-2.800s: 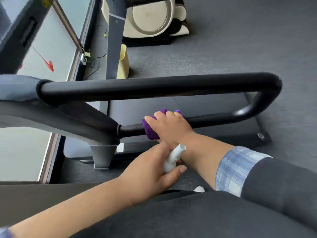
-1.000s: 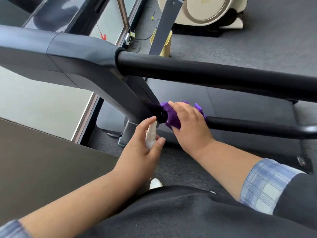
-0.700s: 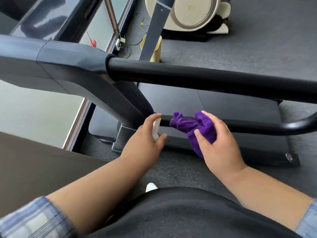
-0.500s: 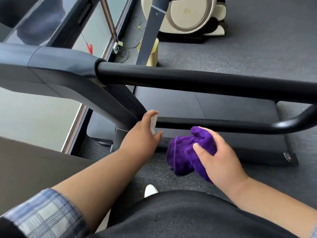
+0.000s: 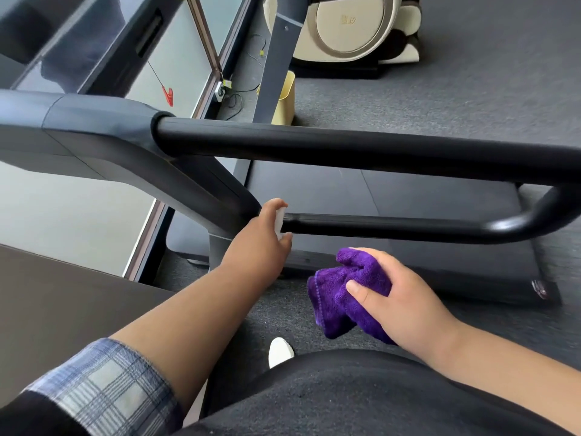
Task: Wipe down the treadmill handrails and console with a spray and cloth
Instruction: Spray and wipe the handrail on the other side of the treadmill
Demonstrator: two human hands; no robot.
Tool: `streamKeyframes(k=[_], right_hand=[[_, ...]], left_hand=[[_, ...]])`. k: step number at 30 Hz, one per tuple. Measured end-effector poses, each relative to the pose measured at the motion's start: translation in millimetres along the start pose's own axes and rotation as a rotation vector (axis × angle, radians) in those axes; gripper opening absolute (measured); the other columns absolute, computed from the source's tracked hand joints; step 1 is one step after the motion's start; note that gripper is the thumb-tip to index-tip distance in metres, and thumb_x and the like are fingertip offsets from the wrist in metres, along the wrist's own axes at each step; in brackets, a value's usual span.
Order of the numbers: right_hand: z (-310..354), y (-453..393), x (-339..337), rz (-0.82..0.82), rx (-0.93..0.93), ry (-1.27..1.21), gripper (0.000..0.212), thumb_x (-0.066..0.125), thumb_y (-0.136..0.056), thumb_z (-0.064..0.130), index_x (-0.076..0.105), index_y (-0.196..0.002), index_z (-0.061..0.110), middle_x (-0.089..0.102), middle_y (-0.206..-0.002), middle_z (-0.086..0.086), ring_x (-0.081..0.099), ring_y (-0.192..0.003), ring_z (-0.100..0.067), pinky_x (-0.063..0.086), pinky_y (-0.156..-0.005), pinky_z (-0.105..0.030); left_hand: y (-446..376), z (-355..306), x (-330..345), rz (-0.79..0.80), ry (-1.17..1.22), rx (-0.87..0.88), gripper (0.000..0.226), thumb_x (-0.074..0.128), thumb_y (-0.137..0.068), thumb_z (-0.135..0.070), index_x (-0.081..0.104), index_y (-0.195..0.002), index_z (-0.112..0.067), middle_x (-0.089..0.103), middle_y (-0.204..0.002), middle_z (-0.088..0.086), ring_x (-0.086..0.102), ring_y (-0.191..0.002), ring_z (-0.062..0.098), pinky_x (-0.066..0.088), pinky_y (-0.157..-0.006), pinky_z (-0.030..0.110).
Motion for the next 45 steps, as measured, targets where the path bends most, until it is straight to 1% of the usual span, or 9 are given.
streamKeyframes(k=[11,16,20,23,29,34,39,43,45], right_hand=[[-30.5,16.9,-42.1,0.089,0.186,0.011,0.058,0.066,-0.065,0.064,0.056,-0.121,0.052,0.068,-0.109,0.03,0.065,-0.101,0.005,0.055,-0.092,-0.032],[-44.8,18.5,-61.7,0.358,0.325,0.093,0.071,0.071,-0.055,0.07,0.058,-0.12,0.045,0.072,-0.103,0.023,0.068,-0.092,0.005,0.054,-0.089,-0.025],[-45.7,16.1,-76.5,0.566,0.306,0.206,0.072,0.079,-0.063,0.063,0.051,-0.127,0.046,0.064,-0.118,0.025,0.061,-0.107,0.007,0.047,-0.101,-0.027],[-42.1,12.1,-84.6,0.619,0.252,0.276,0.06,0.08,-0.076,0.048,0.051,-0.127,0.044,0.062,-0.113,0.03,0.058,-0.103,0.012,0.045,-0.089,-0.013],[-49.0,10.5,-103.3,0.605,0.194,0.377,0.073,0.074,-0.074,0.052,0.047,-0.14,0.039,0.061,-0.129,0.018,0.058,-0.118,-0.007,0.045,-0.106,-0.035],[-59.1,17.8,-123.0,0.574,0.2,0.309,0.076,0.076,-0.071,0.05,0.047,-0.139,0.039,0.063,-0.125,0.021,0.06,-0.114,-0.002,0.047,-0.103,-0.03],[-54.6,21.0,-144.6,0.365,0.143,0.202,0.063,0.077,-0.072,0.042,0.05,-0.129,0.047,0.068,-0.106,0.022,0.063,-0.094,0.007,0.053,-0.087,-0.023],[-23.6,14.0,-153.1,0.089,-0.159,0.203,0.067,0.078,-0.075,0.035,0.044,-0.133,0.043,0.065,-0.117,0.016,0.061,-0.104,-0.003,0.05,-0.096,-0.029],[-2.3,6.8,-158.4,-0.108,-0.447,0.374,0.07,0.079,-0.076,0.029,0.045,-0.137,0.033,0.062,-0.123,0.004,0.059,-0.109,-0.017,0.045,-0.096,-0.029]], left_hand=[[5.9,-90.9,49.1,0.093,-0.012,0.171,0.051,0.061,-0.089,-0.035,0.03,-0.127,-0.049,0.056,-0.084,-0.005,0.056,-0.068,0.019,0.045,-0.063,0.033],[2.1,-109.1,59.6,0.077,-0.006,0.165,0.04,0.06,-0.091,-0.038,0.034,-0.122,-0.047,0.051,-0.07,-0.013,0.052,-0.06,0.005,0.039,-0.059,0.031],[8.4,-131.9,65.1,0.091,0.015,0.188,0.046,0.06,-0.092,-0.04,0.032,-0.127,-0.049,0.048,-0.071,-0.018,0.052,-0.06,0.003,0.036,-0.051,0.026],[15.8,-154.6,72.1,0.11,0.019,0.244,0.049,0.061,-0.091,-0.042,0.031,-0.13,-0.051,0.045,-0.071,-0.021,0.052,-0.059,0.002,0.038,-0.05,0.023],[26.5,-200.9,94.3,0.171,0.075,0.283,0.044,0.062,-0.091,-0.041,0.033,-0.122,-0.052,0.057,-0.072,-0.012,0.053,-0.061,0.002,0.037,-0.055,0.017],[32.1,-216.8,97.8,0.108,0.17,0.191,0.042,0.062,-0.091,-0.041,0.036,-0.121,-0.051,0.057,-0.071,-0.01,0.055,-0.057,0.006,0.042,-0.053,0.023],[45.6,-195.5,73.6,-0.011,0.241,0.024,0.049,0.065,-0.087,-0.045,0.035,-0.123,-0.061,0.061,-0.076,-0.011,0.058,-0.053,0.008,0.046,-0.053,0.029],[72.4,-169.5,46.7,-0.231,0.323,-0.031,0.053,0.069,-0.088,-0.038,0.037,-0.122,-0.064,0.063,-0.084,-0.035,0.059,-0.064,-0.011,0.041,-0.058,0.025],[86.1,-165.1,43.2,-0.288,0.356,-0.065,0.056,0.07,-0.088,-0.037,0.035,-0.118,-0.069,0.062,-0.085,-0.037,0.062,-0.065,-0.006,0.041,-0.057,0.025]])
Point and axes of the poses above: each hand's wrist, its own y-axis away from the middle knuckle, its own x-axis out of the palm, z = x × y, the point moved 2 cm from there along -y, towards the middle knuckle
